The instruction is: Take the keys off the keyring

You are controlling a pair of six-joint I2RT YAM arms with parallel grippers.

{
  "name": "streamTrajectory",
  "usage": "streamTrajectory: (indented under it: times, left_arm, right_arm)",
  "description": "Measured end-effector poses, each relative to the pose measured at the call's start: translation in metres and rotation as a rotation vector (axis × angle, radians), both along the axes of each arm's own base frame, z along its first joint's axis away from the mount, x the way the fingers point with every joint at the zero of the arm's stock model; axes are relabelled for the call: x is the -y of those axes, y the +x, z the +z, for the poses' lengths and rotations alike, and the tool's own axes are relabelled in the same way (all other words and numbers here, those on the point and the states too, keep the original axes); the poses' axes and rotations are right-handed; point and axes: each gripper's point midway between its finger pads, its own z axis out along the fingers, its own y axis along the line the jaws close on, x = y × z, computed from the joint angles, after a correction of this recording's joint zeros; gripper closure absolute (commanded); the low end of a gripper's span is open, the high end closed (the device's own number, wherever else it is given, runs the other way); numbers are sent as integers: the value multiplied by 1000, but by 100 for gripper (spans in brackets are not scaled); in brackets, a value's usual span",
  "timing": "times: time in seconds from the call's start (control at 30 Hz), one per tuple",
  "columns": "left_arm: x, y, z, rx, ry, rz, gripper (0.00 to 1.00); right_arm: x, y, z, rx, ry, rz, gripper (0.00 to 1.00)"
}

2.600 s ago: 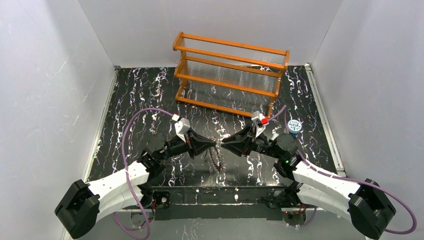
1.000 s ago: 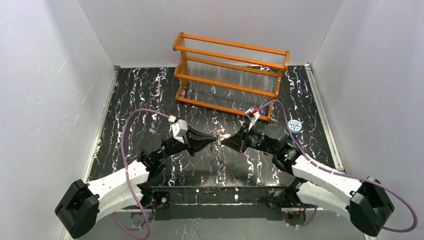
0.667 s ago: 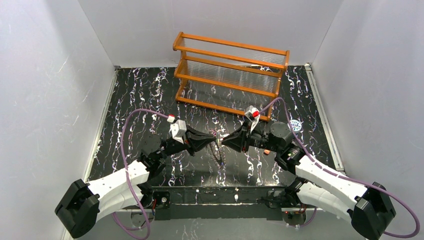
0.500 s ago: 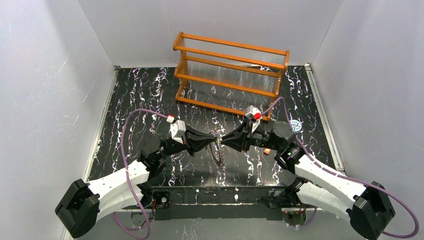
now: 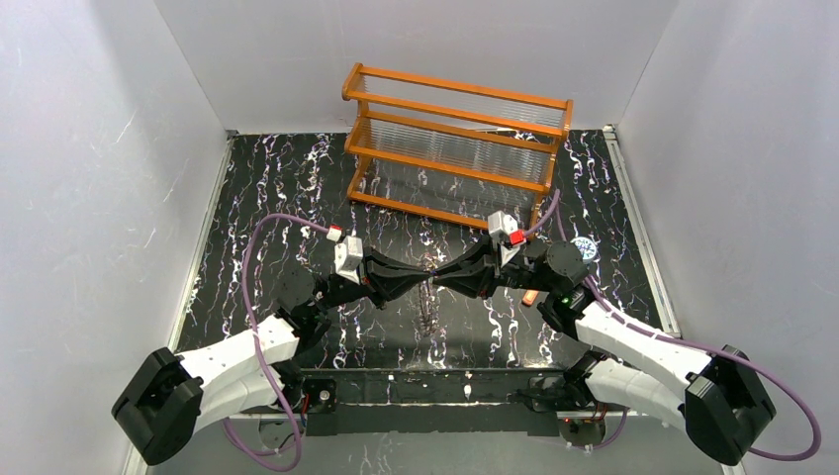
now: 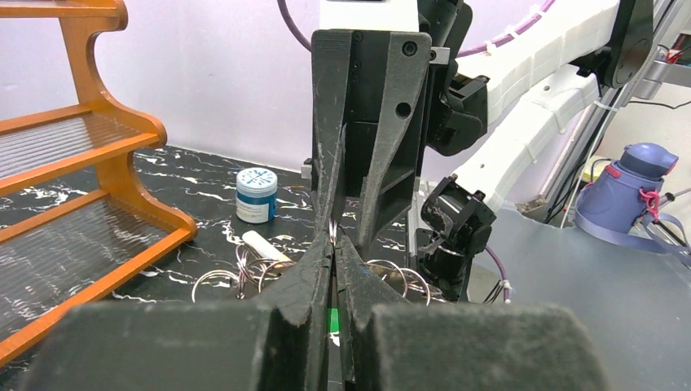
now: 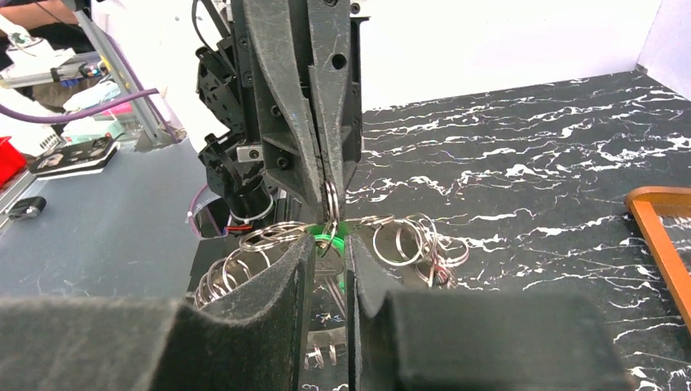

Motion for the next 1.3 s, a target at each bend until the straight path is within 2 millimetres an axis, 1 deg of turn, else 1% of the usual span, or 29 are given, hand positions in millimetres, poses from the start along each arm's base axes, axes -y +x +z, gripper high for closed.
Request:
streamTrajectory:
  times: [0.1,0.27,0.47,0.6,0.77,0.8,0.83,0.87,0.9,0.97,1.2,1.23,1.3]
  left_arm:
    - [0,-1,0,-6,-4,-8,100]
    - [1,-2,1,-9,-10,-16,100]
    - [1,-6,4,-4,-20,-34,100]
    - [2,-7,4,-3,-23,-41,100]
    - [3,-8,6,-1,-28,-45,100]
    - [3,-8,6,-1,-29,-47,100]
    - [3,-9,6,1,-30,-49,100]
    - [3,-9,6,2,-31,-51,100]
    - [3,-9,6,2,-31,-52,100]
    - [3,-10,6,2,-32,-53,100]
    - [4,-11,5,2,-26,-61,100]
    - [4,-11,4,0,-23,-62,98]
    - [4,-11,3,-2,-21,-62,91]
  right_arm:
    - [-1,-2,2,18,10,17,74]
    - [-3,-2,0,25,13,38,79]
    - [-4,-4,2,40,20,51,79]
    - [-4,-4,2,45,23,59,76]
    - [-4,-5,3,46,27,64,76]
    - [-4,-5,3,46,28,66,78]
    - [-4,-5,3,46,28,68,81]
    - [-4,-5,4,48,30,70,86]
    - [-4,-6,4,49,30,74,88]
    - [-4,-8,3,49,29,84,98]
    - [-3,-11,0,45,14,106,99]
    - [-3,-11,0,45,7,106,99]
    - [-2,-10,0,42,-12,102,99]
